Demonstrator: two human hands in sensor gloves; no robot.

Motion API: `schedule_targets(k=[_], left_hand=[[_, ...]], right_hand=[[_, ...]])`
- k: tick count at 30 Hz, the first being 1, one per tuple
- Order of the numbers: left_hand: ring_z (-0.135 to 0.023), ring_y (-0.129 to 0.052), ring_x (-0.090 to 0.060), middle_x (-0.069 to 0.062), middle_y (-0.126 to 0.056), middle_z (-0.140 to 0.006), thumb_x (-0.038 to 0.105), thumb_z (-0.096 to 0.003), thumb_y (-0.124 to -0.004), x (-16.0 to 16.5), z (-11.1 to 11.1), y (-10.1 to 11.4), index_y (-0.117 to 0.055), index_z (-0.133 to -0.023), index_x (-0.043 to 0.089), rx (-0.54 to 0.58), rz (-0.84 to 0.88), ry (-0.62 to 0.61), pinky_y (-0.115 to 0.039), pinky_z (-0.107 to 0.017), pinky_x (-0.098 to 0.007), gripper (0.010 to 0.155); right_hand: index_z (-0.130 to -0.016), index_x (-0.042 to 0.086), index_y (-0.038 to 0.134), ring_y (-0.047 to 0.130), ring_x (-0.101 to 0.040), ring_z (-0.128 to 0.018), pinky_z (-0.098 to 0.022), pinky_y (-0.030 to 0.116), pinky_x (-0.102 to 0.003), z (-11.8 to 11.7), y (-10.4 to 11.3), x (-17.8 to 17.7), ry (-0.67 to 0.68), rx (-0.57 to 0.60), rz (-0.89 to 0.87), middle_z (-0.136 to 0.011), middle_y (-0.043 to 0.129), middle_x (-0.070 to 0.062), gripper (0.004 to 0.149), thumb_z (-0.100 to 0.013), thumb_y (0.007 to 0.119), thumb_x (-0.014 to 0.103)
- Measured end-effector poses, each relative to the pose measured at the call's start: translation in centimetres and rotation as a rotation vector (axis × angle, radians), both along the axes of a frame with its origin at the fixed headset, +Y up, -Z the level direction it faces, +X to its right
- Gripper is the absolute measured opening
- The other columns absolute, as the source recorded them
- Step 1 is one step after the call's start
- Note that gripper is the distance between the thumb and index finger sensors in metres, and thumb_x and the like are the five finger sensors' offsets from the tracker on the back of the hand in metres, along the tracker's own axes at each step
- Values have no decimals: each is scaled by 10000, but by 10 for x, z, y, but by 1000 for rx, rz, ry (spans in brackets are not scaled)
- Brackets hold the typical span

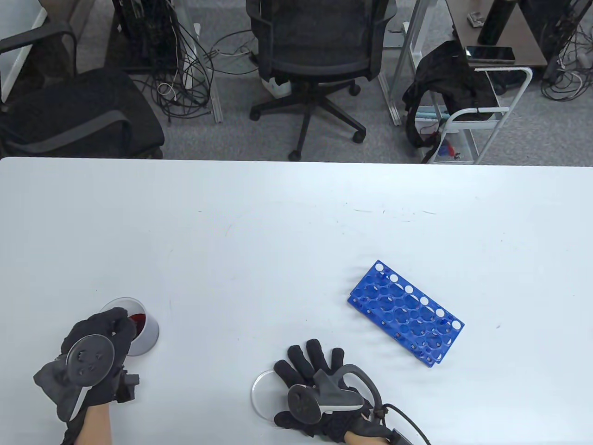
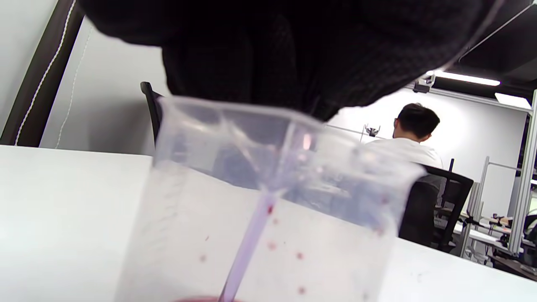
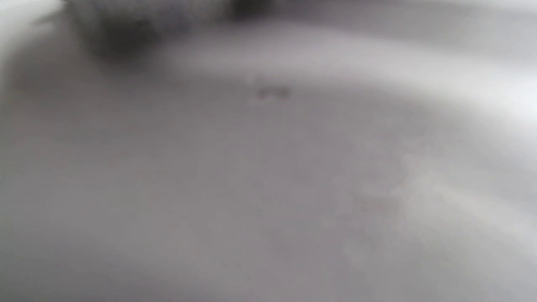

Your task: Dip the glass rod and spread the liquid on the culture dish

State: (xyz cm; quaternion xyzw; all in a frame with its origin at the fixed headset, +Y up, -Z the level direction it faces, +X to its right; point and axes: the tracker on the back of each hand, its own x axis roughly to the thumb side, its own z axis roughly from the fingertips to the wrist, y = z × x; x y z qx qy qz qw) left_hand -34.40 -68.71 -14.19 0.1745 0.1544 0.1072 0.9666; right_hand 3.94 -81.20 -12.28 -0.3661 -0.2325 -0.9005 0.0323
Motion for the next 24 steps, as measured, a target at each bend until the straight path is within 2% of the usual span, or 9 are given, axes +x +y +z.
schedule_targets(k=[3, 7, 12, 18, 21, 24], left_hand=[[-458, -1055, -258, -1, -1063, -656, 483, -431, -944, 1, -3, -3, -982, -706, 265, -44, -12, 11, -889, -374, -364, 353], [-463, -1054, -259, 2, -1060, -659, 483, -432, -942, 3, 0, 0, -980, -706, 269, -8, -11, 9, -888, -377, -363, 350], [-454, -1052, -257, 0, -1058, -651, 484, -434, -937, 5, 21, 22, -978, -704, 265, 158, 6, 7, -889, -377, -362, 350], [-455, -1052, -258, 0, -1056, -646, 486, -438, -930, 12, 57, 46, -977, -702, 258, 360, 40, -29, -892, -385, -365, 352], [-453, -1054, -257, 2, -1057, -645, 486, -441, -928, 16, 72, 54, -976, -703, 257, 435, 84, -82, -894, -384, -364, 351], [-455, -1054, -259, 0, -1057, -645, 485, -441, -929, 24, 79, 57, -975, -704, 256, 474, 189, -208, -894, -383, -367, 352]], right_hand=[[-1085, 127, -132, -53, -625, -972, -594, 153, -874, 0, 0, 0, 0, 0, 0, -1122, -125, -269, 960, -514, 332, 744], [-1085, 126, -133, -54, -626, -972, -594, 153, -874, 0, 0, 0, 0, 0, 0, -1121, -128, -270, 962, -514, 332, 744], [-1084, 127, -133, -54, -625, -972, -593, 152, -874, 0, 0, 0, 0, 0, 0, -1120, -129, -269, 960, -515, 332, 744], [-1084, 127, -133, -55, -626, -971, -593, 152, -874, 0, 0, 0, 0, 0, 0, -1120, -128, -269, 961, -514, 331, 745], [-1084, 127, -134, -55, -626, -971, -593, 152, -874, 0, 0, 0, 0, 0, 0, -1120, -129, -269, 961, -515, 332, 745], [-1084, 127, -135, -55, -625, -971, -594, 150, -873, 0, 0, 0, 0, 0, 0, -1120, -129, -268, 961, -514, 332, 745]])
